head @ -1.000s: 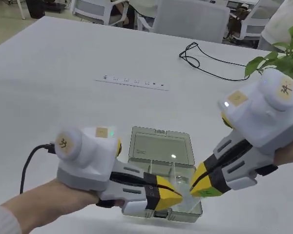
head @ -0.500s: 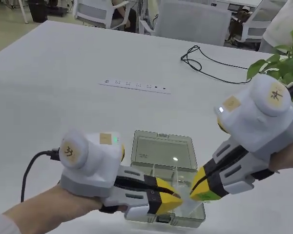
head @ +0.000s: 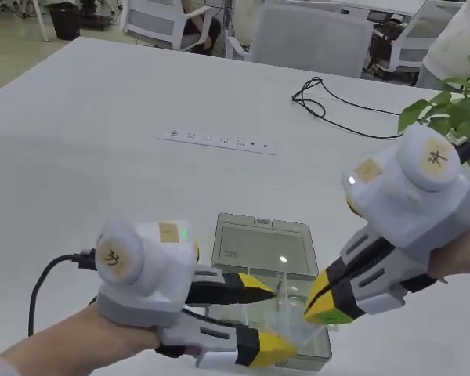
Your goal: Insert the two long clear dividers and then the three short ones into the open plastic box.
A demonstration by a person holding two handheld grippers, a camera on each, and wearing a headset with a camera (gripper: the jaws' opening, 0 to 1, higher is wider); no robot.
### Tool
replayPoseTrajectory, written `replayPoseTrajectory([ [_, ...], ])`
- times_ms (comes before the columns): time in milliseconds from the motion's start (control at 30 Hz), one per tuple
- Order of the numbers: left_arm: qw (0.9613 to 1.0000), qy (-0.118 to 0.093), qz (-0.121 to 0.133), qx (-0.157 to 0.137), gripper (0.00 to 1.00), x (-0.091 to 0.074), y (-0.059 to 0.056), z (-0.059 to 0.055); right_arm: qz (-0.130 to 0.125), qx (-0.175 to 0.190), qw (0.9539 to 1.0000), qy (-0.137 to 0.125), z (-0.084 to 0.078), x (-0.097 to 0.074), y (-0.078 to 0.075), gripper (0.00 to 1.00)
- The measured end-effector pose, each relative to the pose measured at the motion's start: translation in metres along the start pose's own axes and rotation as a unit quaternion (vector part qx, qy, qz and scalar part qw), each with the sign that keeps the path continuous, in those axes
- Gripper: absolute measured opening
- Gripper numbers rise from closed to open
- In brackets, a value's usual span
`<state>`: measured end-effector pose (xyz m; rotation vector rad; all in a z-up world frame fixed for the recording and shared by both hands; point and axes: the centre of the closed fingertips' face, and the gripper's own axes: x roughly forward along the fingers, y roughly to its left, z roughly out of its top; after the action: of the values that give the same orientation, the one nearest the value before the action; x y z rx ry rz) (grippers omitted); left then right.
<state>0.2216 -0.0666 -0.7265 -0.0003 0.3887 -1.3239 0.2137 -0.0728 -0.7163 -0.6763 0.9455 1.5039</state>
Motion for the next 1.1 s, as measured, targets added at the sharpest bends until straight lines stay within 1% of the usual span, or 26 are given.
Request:
replayPoseTrajectory([
  [133,0.9998,0.004,0.019,-0.005,0.51,-0.005,0.006,-0.005,-0.006,0.002,1.0000,0.004,-0.001,0.000,-0.005,0.02],
  [367,0.9991,0.002,0.038,-0.018,0.50,-0.017,0.011,-0.013,-0.016,0.005,0.9998,0.005,0.001,0.000,-0.020,0.02],
  [467,0.9985,0.001,0.048,-0.025,0.52,-0.021,0.013,-0.016,-0.023,0.005,0.9997,0.007,0.002,0.000,-0.027,0.02],
  [600,0.9972,0.005,0.069,-0.027,0.60,-0.026,0.019,-0.022,-0.033,0.003,0.9994,0.014,0.002,0.002,-0.035,0.02],
  [667,0.9967,0.007,0.077,-0.027,0.63,-0.028,0.020,-0.024,-0.033,0.004,0.9993,0.019,0.001,0.004,-0.039,0.02],
  [800,0.9945,0.006,0.099,-0.032,0.70,-0.035,0.027,-0.027,-0.036,0.003,0.9991,0.022,0.003,0.007,-0.043,0.02],
  [933,0.9927,0.011,0.115,-0.034,0.73,-0.040,0.031,-0.031,-0.041,0.003,0.9987,0.030,0.003,0.010,-0.048,0.02],
  [1000,0.9922,0.010,0.118,-0.038,0.72,-0.043,0.032,-0.033,-0.047,-0.001,0.9983,0.036,0.003,0.011,-0.051,0.02],
  [1100,0.9915,0.009,0.123,-0.041,0.72,-0.045,0.033,-0.034,-0.047,-0.002,0.9981,0.039,0.003,0.013,-0.053,0.02],
])
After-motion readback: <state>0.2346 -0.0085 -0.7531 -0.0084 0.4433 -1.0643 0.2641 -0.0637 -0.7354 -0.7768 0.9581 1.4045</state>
